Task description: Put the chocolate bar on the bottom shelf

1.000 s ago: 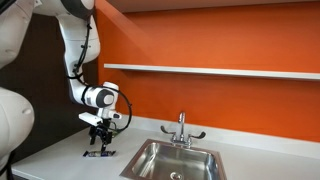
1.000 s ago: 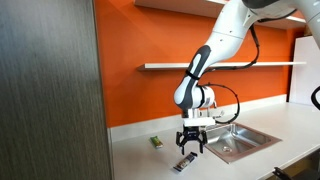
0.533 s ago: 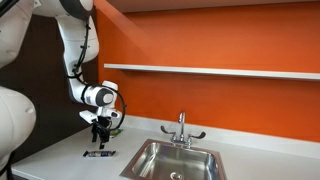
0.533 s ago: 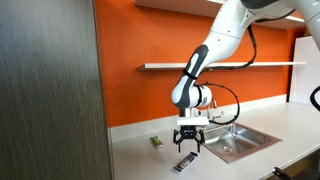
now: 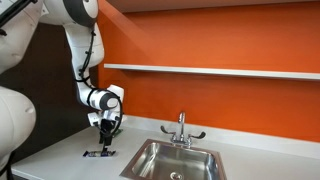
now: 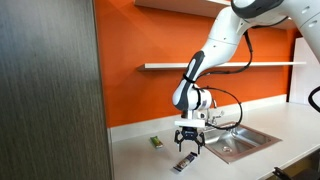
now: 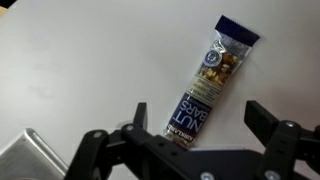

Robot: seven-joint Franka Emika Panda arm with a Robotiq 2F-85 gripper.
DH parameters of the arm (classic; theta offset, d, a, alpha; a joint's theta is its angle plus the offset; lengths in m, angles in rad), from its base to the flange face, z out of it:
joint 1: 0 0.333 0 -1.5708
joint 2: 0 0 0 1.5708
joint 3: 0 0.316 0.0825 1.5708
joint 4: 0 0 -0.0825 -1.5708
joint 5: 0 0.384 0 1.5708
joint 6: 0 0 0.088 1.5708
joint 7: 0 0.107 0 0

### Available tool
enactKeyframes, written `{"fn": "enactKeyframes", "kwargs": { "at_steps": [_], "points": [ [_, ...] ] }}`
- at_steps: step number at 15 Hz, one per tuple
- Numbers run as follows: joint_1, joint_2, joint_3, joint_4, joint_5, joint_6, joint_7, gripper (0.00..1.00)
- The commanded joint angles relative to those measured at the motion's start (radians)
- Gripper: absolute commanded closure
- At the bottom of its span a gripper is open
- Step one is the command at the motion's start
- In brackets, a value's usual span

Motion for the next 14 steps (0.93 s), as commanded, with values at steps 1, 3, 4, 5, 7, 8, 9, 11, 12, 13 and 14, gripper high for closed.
{"fn": "enactKeyframes", "kwargs": {
  "at_steps": [1, 3, 4, 5, 7, 8, 9, 11, 12, 13, 14],
  "points": [
    [0.020, 0.046, -0.021, 0.041, 0.011, 0.007, 0.082, 0.00],
    [0.027, 0.062, -0.029, 0.053, 0.004, 0.006, 0.120, 0.00],
    [0.031, 0.067, -0.032, 0.056, 0.001, 0.008, 0.135, 0.00],
    [0.035, 0.073, -0.034, 0.060, -0.001, 0.010, 0.148, 0.00],
    [0.042, 0.082, -0.039, 0.065, -0.005, 0.011, 0.176, 0.00],
    [0.044, 0.084, -0.041, 0.065, -0.005, 0.012, 0.188, 0.00],
    [0.048, 0.089, -0.044, 0.066, -0.007, 0.015, 0.201, 0.00],
    [0.052, 0.099, -0.047, 0.067, -0.009, 0.017, 0.222, 0.00],
    [0.054, 0.102, -0.049, 0.066, -0.010, 0.019, 0.232, 0.00],
    [0.056, 0.105, -0.050, 0.065, -0.010, 0.021, 0.240, 0.00],
    [0.058, 0.107, -0.052, 0.065, -0.011, 0.023, 0.247, 0.00]
  ]
}}
